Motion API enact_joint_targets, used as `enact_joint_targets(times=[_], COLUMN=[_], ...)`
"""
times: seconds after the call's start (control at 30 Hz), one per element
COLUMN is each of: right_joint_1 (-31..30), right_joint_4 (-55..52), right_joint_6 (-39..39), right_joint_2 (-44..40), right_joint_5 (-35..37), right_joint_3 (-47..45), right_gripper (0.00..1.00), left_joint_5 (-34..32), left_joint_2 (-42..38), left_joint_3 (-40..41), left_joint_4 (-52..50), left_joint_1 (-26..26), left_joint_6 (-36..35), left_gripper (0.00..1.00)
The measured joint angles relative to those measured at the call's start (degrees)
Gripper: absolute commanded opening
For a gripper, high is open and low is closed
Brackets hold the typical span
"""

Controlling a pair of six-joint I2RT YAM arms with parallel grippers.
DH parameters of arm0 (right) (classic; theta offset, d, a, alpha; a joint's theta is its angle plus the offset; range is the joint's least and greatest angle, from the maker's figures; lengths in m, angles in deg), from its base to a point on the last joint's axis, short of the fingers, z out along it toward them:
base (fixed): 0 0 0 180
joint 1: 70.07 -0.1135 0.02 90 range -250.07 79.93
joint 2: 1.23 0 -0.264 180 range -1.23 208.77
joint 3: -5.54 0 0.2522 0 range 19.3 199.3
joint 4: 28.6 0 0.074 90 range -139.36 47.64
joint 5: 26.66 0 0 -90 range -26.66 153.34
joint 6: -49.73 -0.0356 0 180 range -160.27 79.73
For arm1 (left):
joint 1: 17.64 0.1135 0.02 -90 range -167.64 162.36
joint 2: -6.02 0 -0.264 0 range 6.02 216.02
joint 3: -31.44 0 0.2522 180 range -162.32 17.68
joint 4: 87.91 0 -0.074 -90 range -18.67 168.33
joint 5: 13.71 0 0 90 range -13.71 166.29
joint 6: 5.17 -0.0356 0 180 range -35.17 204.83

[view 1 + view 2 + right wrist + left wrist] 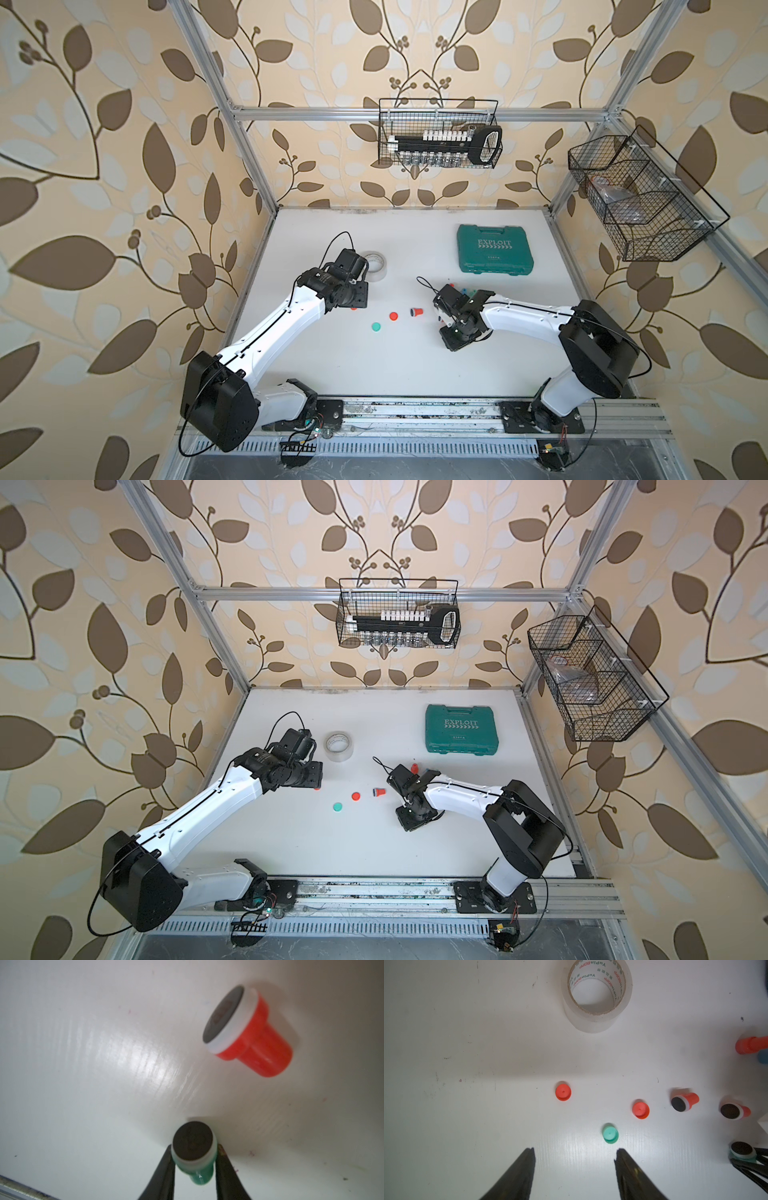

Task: Close the stamp cap
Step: Pick up the stamp from the center of the board.

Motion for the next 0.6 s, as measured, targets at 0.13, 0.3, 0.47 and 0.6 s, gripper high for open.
enact_joint_targets(times=[0.13,0.3,0.47,0.6], right_joint_1=[-0.8,-1.7,-1.7,-1.8], right_joint_4=[0.7,1.8,2.3,3.1], right_joint_6=[-0.6,-1.2,-2.0,-2.6], right_joint_2=[-1.9,-3.2,-3.2,-3.2], right_joint_5=[1.2,1.9,2.3,2.3], right_joint_3=[-1.0,-2.5,-2.6,-2.8], right_gripper=[0.27,0.26,0.24,0.21], left_joint_5=[0.4,0.4,0.4,0.4], left_joint_2=[0.0,0.1,0.4,0.6], left_joint_3=[0.0,0.0,0.0,0.0], left_joint_4=[0.0,0.0,0.0,0.0], left_joint_1=[0.0,0.0,0.0,0.0], left_joint_6=[0.0,0.0,0.0,0.0], left_gripper=[0.64,0.64,0.64,0.64])
